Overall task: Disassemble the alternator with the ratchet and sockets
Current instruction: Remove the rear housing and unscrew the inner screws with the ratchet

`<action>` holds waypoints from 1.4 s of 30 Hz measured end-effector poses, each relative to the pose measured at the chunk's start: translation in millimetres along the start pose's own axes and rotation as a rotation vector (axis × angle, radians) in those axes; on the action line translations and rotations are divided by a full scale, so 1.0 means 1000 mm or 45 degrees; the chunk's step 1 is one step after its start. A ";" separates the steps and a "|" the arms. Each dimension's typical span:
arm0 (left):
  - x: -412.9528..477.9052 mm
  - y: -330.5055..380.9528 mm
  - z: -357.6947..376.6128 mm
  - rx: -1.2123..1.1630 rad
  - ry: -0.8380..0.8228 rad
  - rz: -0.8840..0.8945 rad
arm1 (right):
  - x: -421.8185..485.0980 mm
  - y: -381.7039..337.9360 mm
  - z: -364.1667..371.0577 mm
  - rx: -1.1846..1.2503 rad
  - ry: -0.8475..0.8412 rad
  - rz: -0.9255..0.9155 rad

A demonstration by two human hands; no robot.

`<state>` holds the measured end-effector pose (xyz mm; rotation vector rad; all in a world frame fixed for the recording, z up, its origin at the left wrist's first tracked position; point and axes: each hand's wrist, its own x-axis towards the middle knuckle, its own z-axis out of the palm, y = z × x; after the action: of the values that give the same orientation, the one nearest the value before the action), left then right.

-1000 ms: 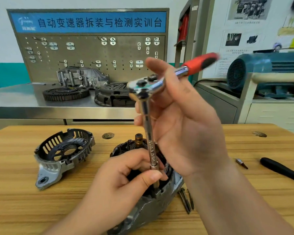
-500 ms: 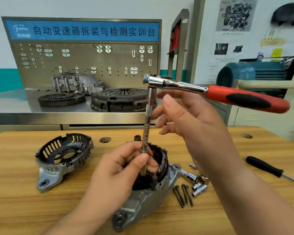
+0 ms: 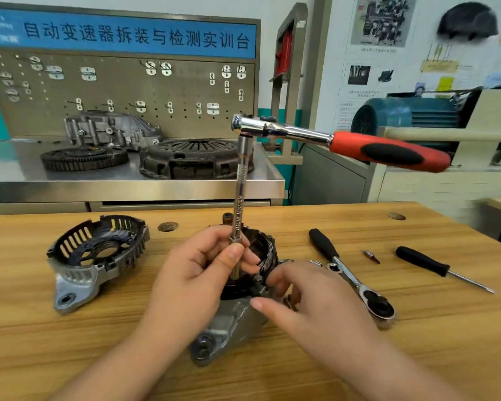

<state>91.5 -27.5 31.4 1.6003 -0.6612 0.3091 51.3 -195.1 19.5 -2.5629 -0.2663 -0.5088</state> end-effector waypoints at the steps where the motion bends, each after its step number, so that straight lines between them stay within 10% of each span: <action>1: -0.001 0.000 0.000 -0.026 0.004 -0.008 | 0.000 -0.002 0.001 0.017 0.016 -0.022; 13: -0.005 0.002 0.001 -0.051 0.043 -0.011 | 0.003 -0.009 0.004 0.330 0.260 -0.089; 26: -0.005 0.003 -0.003 -0.284 0.102 -0.081 | 0.023 0.034 -0.040 1.421 0.183 0.345; 42: -0.004 -0.001 -0.001 -0.269 0.098 -0.051 | 0.020 0.098 -0.039 0.062 -0.310 0.684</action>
<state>89.0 -25.5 28.1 1.3911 -0.5825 0.2608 85.0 -296.6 15.5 -2.5035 0.3199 0.0101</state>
